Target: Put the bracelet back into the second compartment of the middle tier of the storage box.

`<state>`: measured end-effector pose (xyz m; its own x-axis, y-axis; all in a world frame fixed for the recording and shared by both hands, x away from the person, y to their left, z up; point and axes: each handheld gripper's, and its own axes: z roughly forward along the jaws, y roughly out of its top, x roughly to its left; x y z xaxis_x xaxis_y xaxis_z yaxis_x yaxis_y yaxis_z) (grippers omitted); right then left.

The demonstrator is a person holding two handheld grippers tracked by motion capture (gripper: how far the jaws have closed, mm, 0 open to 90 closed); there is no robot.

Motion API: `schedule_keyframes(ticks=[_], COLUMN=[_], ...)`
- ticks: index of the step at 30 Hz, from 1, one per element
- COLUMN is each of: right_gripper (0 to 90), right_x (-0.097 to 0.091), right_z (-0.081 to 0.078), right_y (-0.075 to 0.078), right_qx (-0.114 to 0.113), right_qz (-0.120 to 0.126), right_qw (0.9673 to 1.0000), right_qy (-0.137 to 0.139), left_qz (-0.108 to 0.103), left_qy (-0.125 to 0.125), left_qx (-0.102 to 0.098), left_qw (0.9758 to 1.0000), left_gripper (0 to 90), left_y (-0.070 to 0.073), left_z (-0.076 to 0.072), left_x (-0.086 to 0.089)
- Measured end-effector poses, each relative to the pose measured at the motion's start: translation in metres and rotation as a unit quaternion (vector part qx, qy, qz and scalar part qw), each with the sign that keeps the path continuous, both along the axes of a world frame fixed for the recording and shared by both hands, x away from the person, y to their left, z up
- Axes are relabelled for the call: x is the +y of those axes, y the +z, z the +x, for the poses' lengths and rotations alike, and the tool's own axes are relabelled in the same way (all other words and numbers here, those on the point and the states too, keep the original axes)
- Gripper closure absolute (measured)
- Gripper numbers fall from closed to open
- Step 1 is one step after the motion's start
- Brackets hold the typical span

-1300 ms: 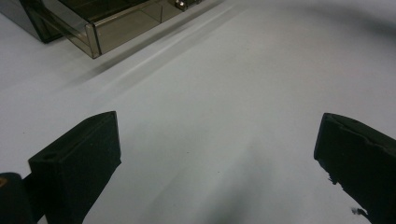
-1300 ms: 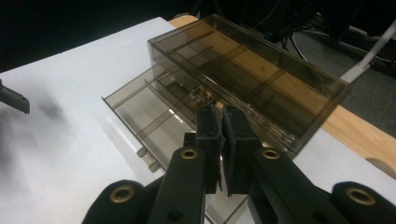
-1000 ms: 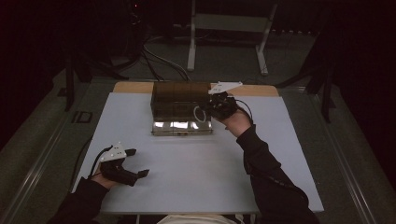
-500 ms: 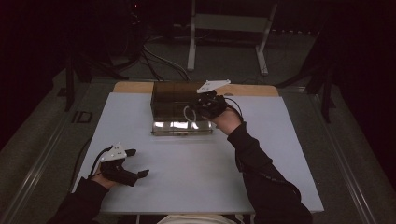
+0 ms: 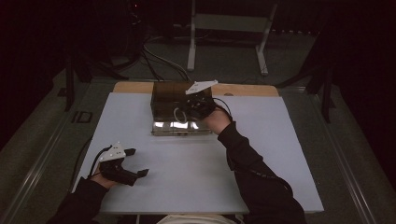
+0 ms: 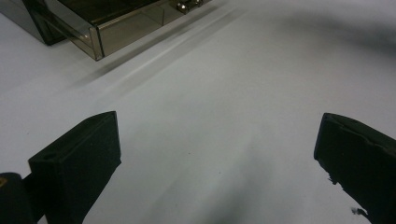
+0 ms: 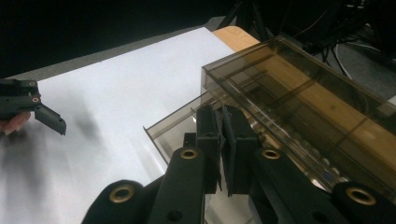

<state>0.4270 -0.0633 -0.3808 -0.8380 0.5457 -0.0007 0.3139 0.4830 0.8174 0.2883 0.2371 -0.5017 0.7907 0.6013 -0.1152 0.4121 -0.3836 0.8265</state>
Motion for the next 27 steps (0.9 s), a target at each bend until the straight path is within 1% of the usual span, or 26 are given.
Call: schedule_keyframes(ticks=[4, 5, 7, 10, 13, 20, 22, 24, 26, 27], right_gripper=[86.4, 86.4, 86.3, 86.3, 86.3, 86.3, 86.3, 86.3, 86.3, 86.3], right_x=[0.004, 0.007, 0.008, 0.010, 0.010, 0.010, 0.010, 0.010, 0.010, 0.010], right_z=[0.001, 0.001, 0.002, 0.003, 0.004, 0.012, 0.014, 0.016, 0.016, 0.017], right_y=[-0.004, -0.007, -0.010, -0.015, -0.019, -0.035, -0.039, -0.042, -0.043, -0.046], right_qx=[0.004, 0.004, 0.005, 0.009, 0.008, 0.026, 0.025, 0.031, 0.028, 0.033], right_qz=[0.000, -0.004, -0.005, -0.003, -0.004, -0.008, -0.015, -0.012, -0.015, -0.013], right_qw=[1.0000, 1.0000, 1.0000, 0.9999, 0.9999, 0.9996, 0.9996, 0.9994, 0.9995, 0.9993], right_qy=[0.004, 0.006, 0.006, 0.010, 0.012, 0.001, -0.003, -0.005, -0.005, -0.007], left_qz=[-0.001, -0.001, -0.001, -0.002, -0.001, -0.001, -0.002, -0.003, -0.001, -0.001], left_qy=[-0.001, -0.001, 0.000, 0.001, 0.001, -0.001, 0.000, -0.001, 0.000, -0.001], left_qx=[0.001, 0.001, 0.000, -0.001, -0.001, 0.000, 0.001, 0.001, 0.000, -0.001], left_qw=[1.0000, 1.0000, 1.0000, 1.0000, 1.0000, 1.0000, 1.0000, 1.0000, 1.0000, 1.0000], left_gripper=[2.0, 2.0, 2.1, 2.0, 2.0, 2.0, 2.0, 2.0, 2.0, 2.0], left_y=[0.000, 0.000, 0.000, 0.000, 0.000, 0.000, 0.000, 0.000, 0.000, 0.000], left_z=[0.000, 0.000, 0.000, 0.000, -0.001, 0.000, 0.000, 0.000, 0.000, 0.000], left_x=[0.000, 0.000, 0.000, 0.000, 0.000, 0.001, 0.000, 0.001, 0.001, 0.001])
